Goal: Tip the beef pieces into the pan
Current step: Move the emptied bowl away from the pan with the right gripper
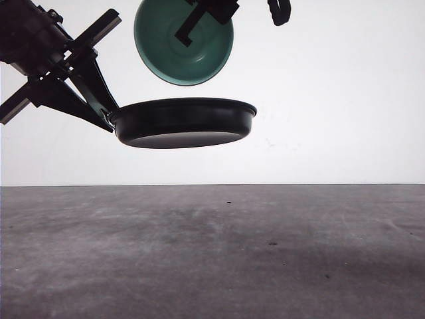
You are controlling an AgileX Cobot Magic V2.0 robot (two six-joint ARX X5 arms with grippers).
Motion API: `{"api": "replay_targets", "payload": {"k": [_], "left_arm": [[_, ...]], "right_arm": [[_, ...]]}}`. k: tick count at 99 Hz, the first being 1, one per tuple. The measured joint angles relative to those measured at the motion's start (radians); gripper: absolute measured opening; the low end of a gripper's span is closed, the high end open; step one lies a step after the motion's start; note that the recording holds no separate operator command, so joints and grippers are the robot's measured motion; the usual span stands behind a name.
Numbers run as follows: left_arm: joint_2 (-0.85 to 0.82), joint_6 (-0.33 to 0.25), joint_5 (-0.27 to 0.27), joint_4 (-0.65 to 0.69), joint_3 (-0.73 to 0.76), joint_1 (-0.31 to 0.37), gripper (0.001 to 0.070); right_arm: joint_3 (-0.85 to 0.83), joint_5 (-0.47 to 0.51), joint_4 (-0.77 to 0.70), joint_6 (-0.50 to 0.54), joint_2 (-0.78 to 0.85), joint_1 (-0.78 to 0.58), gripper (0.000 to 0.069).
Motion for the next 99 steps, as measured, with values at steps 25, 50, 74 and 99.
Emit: {"api": "replay_targets", "payload": {"k": [25,50,74,99], "left_arm": [[0.000,0.031,-0.002,-0.001,0.000,0.000,0.0055],[0.000,0.048,-0.005,0.004,0.000,0.013,0.0055],[0.000,0.067,-0.007,0.011,0.000,0.013,0.0055],[0.000,0.071,-0.007,0.013,0.000,0.013,0.0055]], "right_arm": [[0.000,0.153,-0.117,0.244,-0.119,0.000,0.0015],[0.029,0.138,-0.587,0.697,-0.433,-0.091,0.0015],[0.045,-0.214,-1.269,1.195,-0.636,-0.452,0.0015],[0.045,-0.525,-1.548,1.314,-0.647,-0.818,0.0015]]}}
